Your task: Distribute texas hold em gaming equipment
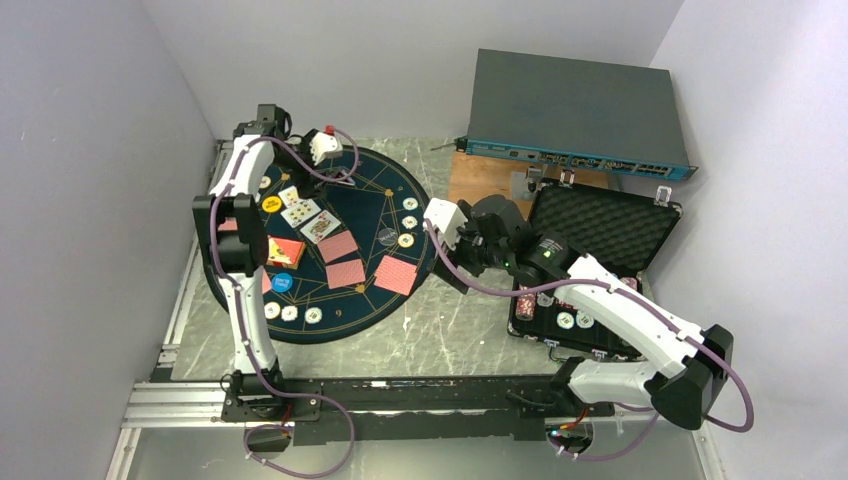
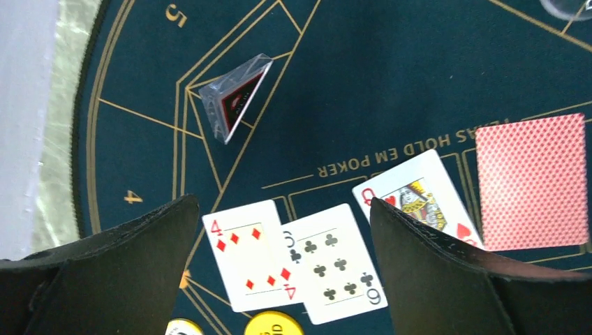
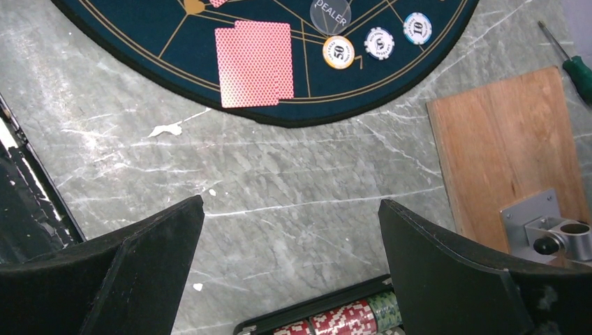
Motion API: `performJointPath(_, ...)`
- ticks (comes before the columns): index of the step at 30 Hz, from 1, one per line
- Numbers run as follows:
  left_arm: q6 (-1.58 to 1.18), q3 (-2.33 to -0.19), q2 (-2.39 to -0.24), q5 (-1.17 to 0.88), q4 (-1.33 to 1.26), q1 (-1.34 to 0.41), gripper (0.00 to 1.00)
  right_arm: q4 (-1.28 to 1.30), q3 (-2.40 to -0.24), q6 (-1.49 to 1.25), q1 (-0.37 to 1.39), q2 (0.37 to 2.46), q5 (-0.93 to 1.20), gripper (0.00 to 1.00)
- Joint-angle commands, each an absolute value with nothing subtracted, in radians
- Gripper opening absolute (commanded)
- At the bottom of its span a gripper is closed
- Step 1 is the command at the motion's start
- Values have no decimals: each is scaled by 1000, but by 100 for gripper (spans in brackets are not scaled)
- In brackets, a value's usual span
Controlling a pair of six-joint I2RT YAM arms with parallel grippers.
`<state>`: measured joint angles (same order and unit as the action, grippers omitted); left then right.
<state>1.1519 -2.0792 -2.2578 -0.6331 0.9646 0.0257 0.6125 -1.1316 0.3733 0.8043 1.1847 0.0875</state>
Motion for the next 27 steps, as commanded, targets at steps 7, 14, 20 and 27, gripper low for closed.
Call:
performJointPath(7, 1399, -2213, -2356, -698, 908, 7, 94, 637, -1158, 368, 787, 1157, 109, 100)
performJointPath(14, 1365, -2271, -2431, -692, 815, -24, 93, 647, -1148, 363, 781, 1154, 115, 100)
performJointPath(20, 1408, -2263, -2454, -686, 793, -49, 91, 650, -1142, 374, 777, 1158, 99, 100)
performJointPath(27, 1483, -2272, -2486, -646, 856, -61, 67, 677, -1149, 380, 761, 1158, 97, 100)
